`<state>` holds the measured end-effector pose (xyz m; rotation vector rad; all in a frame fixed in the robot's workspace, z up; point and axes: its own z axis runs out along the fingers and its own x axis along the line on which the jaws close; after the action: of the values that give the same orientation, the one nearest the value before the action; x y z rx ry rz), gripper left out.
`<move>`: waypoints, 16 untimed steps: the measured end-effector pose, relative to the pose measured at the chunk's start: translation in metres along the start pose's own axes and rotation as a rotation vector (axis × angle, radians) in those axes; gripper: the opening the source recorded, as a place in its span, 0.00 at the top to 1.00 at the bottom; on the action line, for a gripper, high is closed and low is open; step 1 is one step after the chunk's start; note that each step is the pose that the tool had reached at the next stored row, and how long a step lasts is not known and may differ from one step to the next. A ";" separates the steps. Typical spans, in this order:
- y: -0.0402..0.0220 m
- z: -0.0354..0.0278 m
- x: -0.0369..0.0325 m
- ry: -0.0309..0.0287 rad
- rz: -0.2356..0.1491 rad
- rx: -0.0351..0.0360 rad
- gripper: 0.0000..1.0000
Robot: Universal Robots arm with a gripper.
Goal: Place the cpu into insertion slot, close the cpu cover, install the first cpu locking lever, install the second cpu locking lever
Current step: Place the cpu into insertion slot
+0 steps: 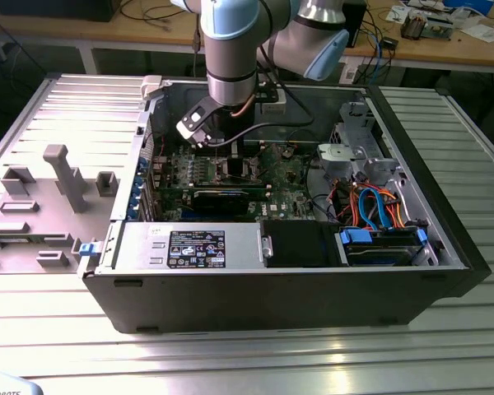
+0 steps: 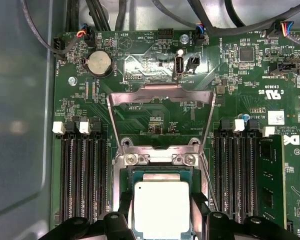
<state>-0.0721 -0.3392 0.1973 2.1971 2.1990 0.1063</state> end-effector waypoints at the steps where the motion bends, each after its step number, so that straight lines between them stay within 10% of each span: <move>1: -0.0001 0.0000 0.0000 0.0000 0.000 0.0000 0.46; 16: -0.0002 0.0001 -0.0001 -0.0006 0.000 0.0000 0.38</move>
<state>-0.0723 -0.3393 0.1971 2.1968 2.1988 0.1056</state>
